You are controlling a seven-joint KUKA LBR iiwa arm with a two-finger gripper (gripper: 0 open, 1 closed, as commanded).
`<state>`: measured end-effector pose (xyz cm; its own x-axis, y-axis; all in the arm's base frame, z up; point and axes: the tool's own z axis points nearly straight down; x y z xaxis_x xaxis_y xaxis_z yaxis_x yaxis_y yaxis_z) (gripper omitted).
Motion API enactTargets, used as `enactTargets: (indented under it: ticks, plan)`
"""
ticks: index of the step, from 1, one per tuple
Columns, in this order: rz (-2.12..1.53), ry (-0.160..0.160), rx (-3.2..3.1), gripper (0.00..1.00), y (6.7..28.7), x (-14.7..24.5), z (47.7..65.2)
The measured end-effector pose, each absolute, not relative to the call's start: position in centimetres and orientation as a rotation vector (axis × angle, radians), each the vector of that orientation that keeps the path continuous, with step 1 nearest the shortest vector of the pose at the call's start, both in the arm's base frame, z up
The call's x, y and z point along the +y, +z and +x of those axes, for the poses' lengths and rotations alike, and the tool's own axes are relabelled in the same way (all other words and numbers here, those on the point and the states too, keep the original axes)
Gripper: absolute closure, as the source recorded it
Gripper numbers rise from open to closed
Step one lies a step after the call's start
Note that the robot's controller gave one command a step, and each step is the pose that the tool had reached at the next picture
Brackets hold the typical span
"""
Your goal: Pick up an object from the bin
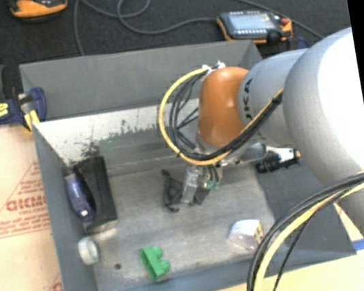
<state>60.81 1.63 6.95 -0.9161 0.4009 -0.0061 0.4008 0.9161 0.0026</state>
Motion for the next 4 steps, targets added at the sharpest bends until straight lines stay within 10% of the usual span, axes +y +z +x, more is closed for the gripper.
enactTargets:
  ticks: [4]
  plan:
    - [0.636,0.002,3.07,1.0,13.5,1.5,60.9]
